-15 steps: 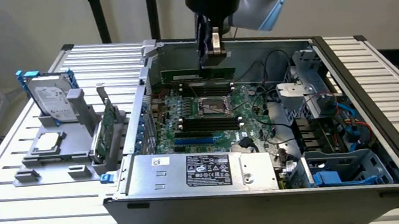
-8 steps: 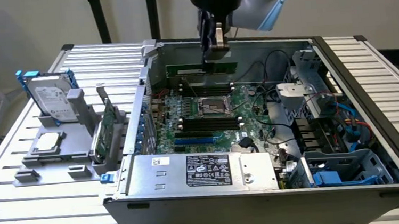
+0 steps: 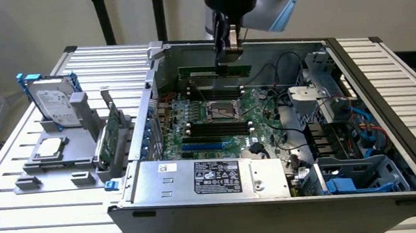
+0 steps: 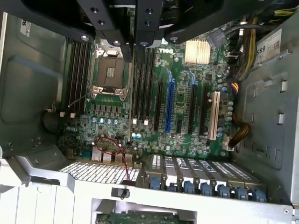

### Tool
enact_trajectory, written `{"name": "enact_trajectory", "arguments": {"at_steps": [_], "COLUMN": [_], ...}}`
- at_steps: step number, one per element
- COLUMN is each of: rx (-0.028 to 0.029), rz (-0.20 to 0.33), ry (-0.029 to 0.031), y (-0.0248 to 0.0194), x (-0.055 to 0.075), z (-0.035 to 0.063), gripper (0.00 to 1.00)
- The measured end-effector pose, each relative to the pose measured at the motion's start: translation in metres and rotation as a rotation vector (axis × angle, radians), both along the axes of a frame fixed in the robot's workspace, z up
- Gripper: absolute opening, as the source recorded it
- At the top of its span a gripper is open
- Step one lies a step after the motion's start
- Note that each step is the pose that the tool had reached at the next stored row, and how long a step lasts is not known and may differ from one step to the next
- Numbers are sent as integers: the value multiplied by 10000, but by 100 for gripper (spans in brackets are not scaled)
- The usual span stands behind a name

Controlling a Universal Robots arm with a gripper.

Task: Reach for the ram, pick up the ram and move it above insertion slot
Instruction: 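Pick up the ram and move it above insertion slot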

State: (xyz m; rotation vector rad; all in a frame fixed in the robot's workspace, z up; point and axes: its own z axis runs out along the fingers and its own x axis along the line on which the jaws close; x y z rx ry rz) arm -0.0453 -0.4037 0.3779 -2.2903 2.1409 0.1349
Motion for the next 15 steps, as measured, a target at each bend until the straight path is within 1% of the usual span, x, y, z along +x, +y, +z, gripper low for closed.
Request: {"name": "enact_trajectory", "arguments": {"at_steps": [5, 9, 15], "rx": [-5, -4, -2], "rz": [-321, -372, -372], "ry": [3, -3, -15], "y": [14, 79, 88], "x": [33, 36, 36], "z": [-20, -26, -27], "gripper": [14, 14, 14]}}
